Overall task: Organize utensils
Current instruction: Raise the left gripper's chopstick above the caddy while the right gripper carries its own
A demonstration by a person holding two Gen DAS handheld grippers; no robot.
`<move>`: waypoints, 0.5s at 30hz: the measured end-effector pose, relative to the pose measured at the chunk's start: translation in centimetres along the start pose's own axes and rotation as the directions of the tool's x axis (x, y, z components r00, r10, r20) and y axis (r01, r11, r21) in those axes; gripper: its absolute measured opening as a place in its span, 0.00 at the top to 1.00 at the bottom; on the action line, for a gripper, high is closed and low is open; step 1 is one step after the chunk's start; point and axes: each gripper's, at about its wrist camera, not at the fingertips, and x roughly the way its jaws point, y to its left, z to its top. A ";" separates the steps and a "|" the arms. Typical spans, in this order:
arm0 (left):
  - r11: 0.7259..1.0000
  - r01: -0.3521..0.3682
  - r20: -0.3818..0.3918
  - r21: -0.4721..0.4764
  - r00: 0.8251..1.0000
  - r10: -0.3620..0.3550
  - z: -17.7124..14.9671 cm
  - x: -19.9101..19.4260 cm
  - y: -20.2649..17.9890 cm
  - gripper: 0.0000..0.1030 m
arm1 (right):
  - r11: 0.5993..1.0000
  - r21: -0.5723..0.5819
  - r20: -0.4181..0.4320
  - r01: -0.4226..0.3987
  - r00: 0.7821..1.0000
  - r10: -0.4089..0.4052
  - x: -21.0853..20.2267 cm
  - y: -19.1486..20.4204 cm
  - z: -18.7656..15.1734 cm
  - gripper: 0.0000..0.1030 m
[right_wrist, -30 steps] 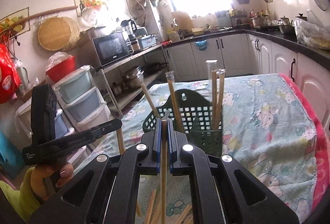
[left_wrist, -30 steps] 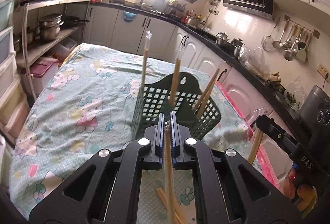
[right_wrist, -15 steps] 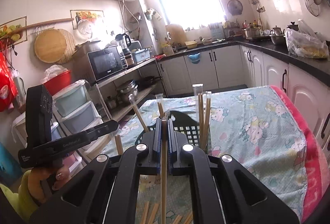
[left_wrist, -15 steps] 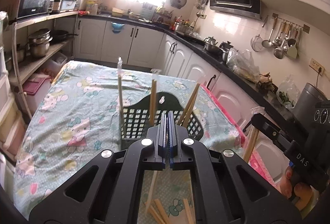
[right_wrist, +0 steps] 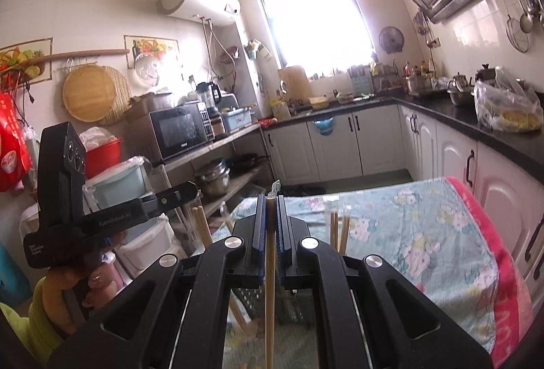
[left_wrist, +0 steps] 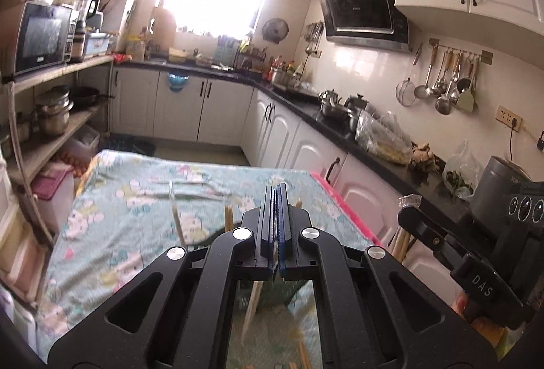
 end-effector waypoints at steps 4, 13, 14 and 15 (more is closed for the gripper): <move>1.000 -0.008 0.033 0.016 0.999 0.008 1.5 -0.1 -0.4 1.00 | 1.000 -0.021 0.036 0.008 0.999 -0.007 0.2 0.2 1.3 0.95; 0.999 -0.042 0.095 0.022 0.995 0.039 4.9 0.5 -0.2 1.00 | 0.999 -0.042 0.084 0.024 0.996 -0.021 2.1 0.2 3.8 0.95; 0.999 -0.046 0.099 0.021 0.994 0.044 5.1 0.6 -0.1 1.00 | 0.999 -0.041 0.088 0.027 0.996 -0.024 2.4 0.0 4.0 0.95; 0.998 -0.053 0.104 0.017 0.993 0.051 5.5 0.8 0.1 1.00 | 0.999 -0.042 0.090 0.029 0.996 -0.025 2.6 -0.1 4.2 0.95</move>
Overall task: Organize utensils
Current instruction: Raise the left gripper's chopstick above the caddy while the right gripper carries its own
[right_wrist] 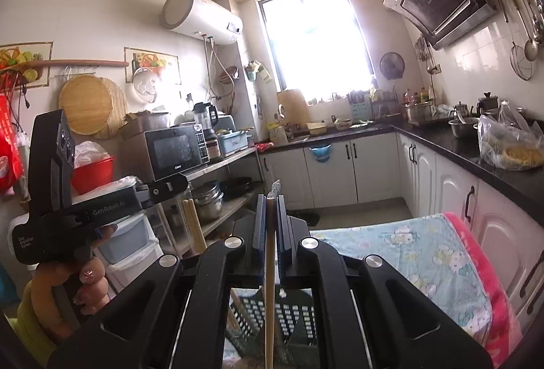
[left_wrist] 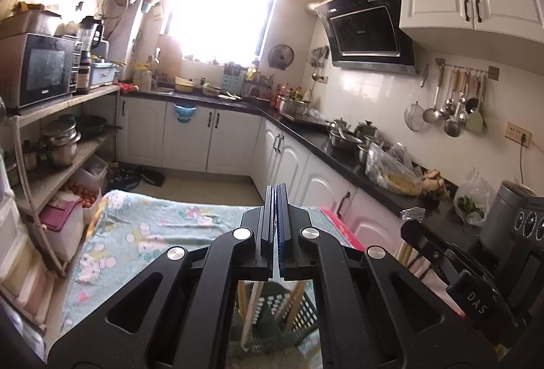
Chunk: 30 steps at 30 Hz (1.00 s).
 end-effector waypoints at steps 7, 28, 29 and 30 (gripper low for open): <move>0.999 -0.037 0.001 -0.005 0.999 0.037 0.9 1.9 1.0 1.00 | 1.000 -0.002 0.019 0.020 1.000 -0.020 2.0 -0.6 1.1 0.95; 0.997 -0.065 -0.072 -0.046 0.996 0.061 -2.2 5.5 3.1 1.00 | 0.997 -0.039 0.091 0.073 0.993 -0.069 5.9 -2.2 0.4 0.95; 0.997 -0.064 -0.075 -0.047 0.995 0.060 -2.4 5.6 3.1 1.00 | 0.997 -0.041 0.089 0.072 0.994 -0.068 6.1 -2.2 0.2 0.95; 0.997 -0.064 -0.081 -0.048 0.995 0.060 -2.7 5.8 3.2 1.00 | 0.996 -0.043 0.088 0.073 0.994 -0.069 6.3 -2.2 -0.1 0.95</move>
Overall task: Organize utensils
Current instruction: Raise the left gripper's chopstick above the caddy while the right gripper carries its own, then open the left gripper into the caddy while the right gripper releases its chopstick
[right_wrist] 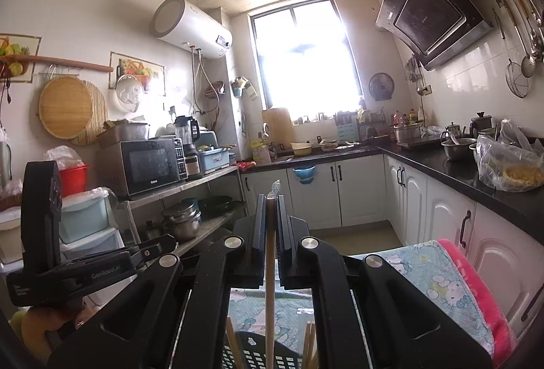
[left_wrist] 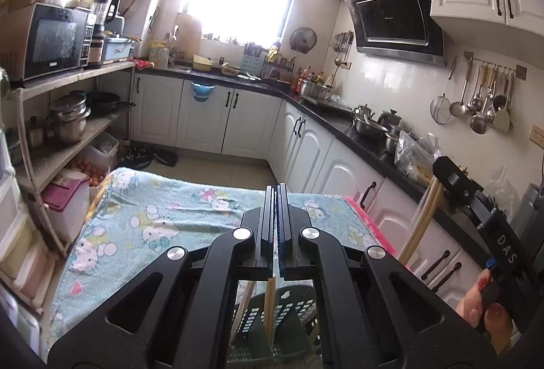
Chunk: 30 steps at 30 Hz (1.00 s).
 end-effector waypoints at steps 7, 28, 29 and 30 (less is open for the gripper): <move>1.000 0.000 -0.040 -0.007 0.999 0.000 -1.8 1.0 0.6 1.00 | 1.000 0.015 -0.022 0.004 1.000 -0.004 1.3 -0.4 -1.8 0.95; 0.999 -0.051 -0.084 -0.014 0.995 0.050 -4.8 2.0 2.1 1.00 | 0.997 0.072 -0.116 0.033 0.993 -0.024 2.4 -0.8 -5.1 0.81; 0.999 -0.051 -0.085 -0.016 0.995 0.050 -4.8 2.0 2.1 1.00 | 0.997 0.076 -0.118 0.034 0.993 -0.025 2.3 -0.9 -5.2 0.79; 0.998 -0.053 -0.087 -0.016 0.995 0.052 -4.9 2.0 2.2 1.00 | 0.996 0.080 -0.121 0.034 0.992 -0.025 2.2 -0.9 -5.3 0.78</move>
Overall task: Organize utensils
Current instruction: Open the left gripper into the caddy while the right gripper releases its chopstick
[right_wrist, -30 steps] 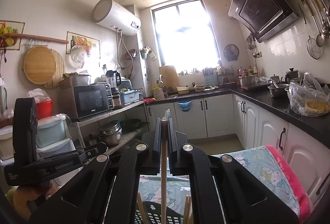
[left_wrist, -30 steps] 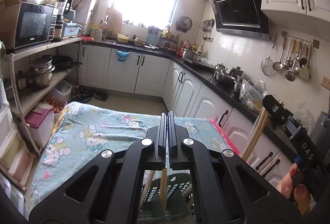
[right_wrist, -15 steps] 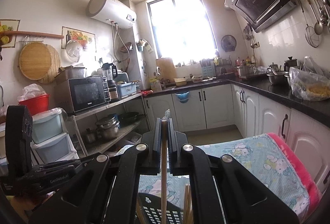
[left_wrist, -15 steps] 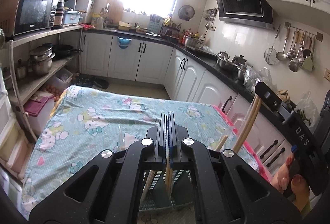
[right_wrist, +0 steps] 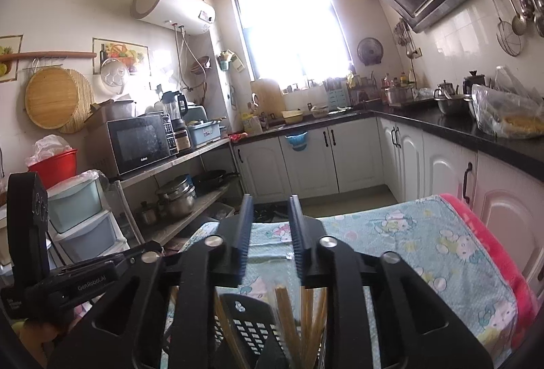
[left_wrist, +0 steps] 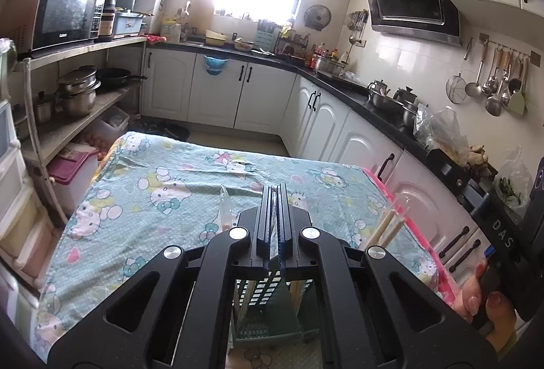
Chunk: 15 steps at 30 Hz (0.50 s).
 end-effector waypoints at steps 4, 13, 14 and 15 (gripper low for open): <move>1.000 -0.006 -0.002 -0.002 1.000 0.006 -0.3 -0.2 0.1 1.00 | 1.000 0.022 -0.022 0.011 1.000 -0.011 -0.3 -0.5 -0.3 0.72; 1.000 -0.014 -0.006 -0.027 1.000 0.014 -1.0 -0.8 0.8 0.74 | 0.999 0.033 -0.073 0.039 0.997 -0.037 -1.1 -1.2 -1.2 0.65; 0.999 -0.014 -0.007 -0.029 1.000 0.014 -1.0 -0.9 0.9 0.72 | 0.999 0.034 -0.077 0.041 0.996 -0.038 -1.2 -1.3 -1.3 0.64; 0.999 -0.016 -0.008 -0.031 1.000 0.016 -1.1 -1.0 1.0 0.67 | 0.998 0.035 -0.082 0.043 0.996 -0.040 -1.3 -1.4 -1.4 0.64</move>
